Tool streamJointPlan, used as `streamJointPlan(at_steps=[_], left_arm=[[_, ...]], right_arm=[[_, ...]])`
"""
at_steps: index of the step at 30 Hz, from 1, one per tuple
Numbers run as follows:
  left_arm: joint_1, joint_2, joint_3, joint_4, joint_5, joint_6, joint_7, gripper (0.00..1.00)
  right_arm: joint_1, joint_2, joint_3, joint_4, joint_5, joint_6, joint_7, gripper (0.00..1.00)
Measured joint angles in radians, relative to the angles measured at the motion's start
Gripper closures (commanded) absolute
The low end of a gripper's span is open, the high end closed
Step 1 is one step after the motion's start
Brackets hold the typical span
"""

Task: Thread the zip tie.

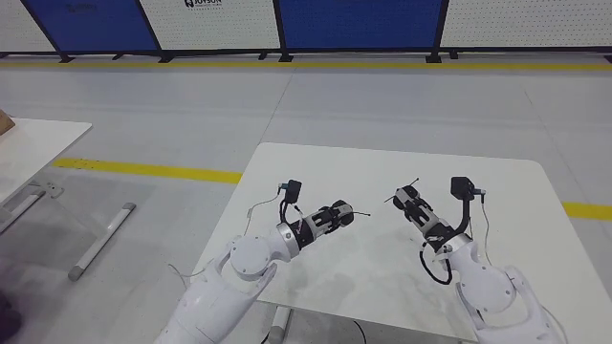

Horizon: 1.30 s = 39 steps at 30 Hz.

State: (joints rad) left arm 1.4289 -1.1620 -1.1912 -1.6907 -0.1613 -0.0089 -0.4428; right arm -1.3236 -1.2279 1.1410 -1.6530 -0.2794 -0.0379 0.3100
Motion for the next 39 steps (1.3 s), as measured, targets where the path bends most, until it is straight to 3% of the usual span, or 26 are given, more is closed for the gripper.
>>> streamJointPlan(at_steps=[12, 20, 26, 36, 39], left_arm=[[-0.001, 0.000, 0.002, 0.000, -0.004, -0.001, -0.002, 1.00], [-0.007, 0.023, -0.103, 0.007, -0.152, -0.009, -0.229, 1.00], [-0.026, 0.028, -0.124, 0.033, -0.284, -0.002, -0.339, 1.00], [-0.029, 0.027, -0.122, 0.038, -0.294, -0.005, -0.341, 1.00], [-0.027, 0.024, -0.117, 0.040, -0.292, -0.056, -0.283, 1.00]], right_arm=[[0.000, 0.000, 0.000, 0.000, 0.000, 0.000, 0.000, 1.00], [0.000, 0.000, 0.000, 0.000, 0.000, 0.000, 0.000, 1.00], [0.000, 0.000, 0.000, 0.000, 0.000, 0.000, 0.000, 1.00], [0.000, 0.000, 0.000, 0.000, 0.000, 0.000, 0.000, 1.00], [0.000, 0.000, 0.000, 0.000, 0.000, 0.000, 0.000, 1.00]])
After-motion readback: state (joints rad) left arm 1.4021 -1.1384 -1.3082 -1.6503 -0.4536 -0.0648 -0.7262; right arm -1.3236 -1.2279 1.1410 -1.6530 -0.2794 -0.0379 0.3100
